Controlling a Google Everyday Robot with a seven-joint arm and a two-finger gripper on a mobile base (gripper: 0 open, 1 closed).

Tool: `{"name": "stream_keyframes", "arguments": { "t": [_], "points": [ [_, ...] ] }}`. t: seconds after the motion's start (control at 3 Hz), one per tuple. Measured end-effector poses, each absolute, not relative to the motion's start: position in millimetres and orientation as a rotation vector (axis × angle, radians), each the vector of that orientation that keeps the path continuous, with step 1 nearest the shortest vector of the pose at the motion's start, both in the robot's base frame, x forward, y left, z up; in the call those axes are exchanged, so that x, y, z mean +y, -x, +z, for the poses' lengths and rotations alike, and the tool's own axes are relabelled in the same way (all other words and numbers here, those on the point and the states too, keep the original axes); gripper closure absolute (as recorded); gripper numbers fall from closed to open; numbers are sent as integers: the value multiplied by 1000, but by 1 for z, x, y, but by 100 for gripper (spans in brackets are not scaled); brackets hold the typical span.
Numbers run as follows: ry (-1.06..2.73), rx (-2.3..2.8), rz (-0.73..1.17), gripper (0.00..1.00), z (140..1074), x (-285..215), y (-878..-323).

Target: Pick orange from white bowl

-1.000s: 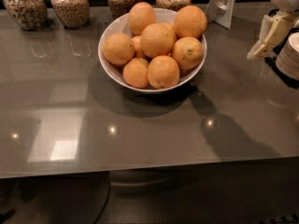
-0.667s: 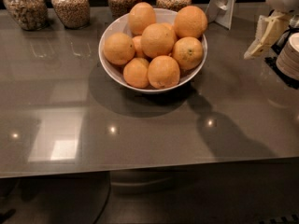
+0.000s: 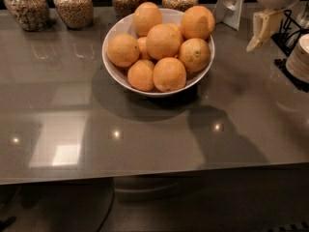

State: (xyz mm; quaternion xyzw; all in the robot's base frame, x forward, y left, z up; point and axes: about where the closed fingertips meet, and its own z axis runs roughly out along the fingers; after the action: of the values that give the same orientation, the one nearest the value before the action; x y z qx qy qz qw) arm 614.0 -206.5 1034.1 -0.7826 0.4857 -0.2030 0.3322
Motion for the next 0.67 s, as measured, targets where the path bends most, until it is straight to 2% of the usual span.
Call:
{"name": "stream_keyframes", "arguments": {
  "t": [0.33, 0.67],
  "points": [
    [2124, 1182, -646, 0, 1033, -204, -631],
    [2180, 1122, -702, 19, 1032, -200, -644]
  ]
}}
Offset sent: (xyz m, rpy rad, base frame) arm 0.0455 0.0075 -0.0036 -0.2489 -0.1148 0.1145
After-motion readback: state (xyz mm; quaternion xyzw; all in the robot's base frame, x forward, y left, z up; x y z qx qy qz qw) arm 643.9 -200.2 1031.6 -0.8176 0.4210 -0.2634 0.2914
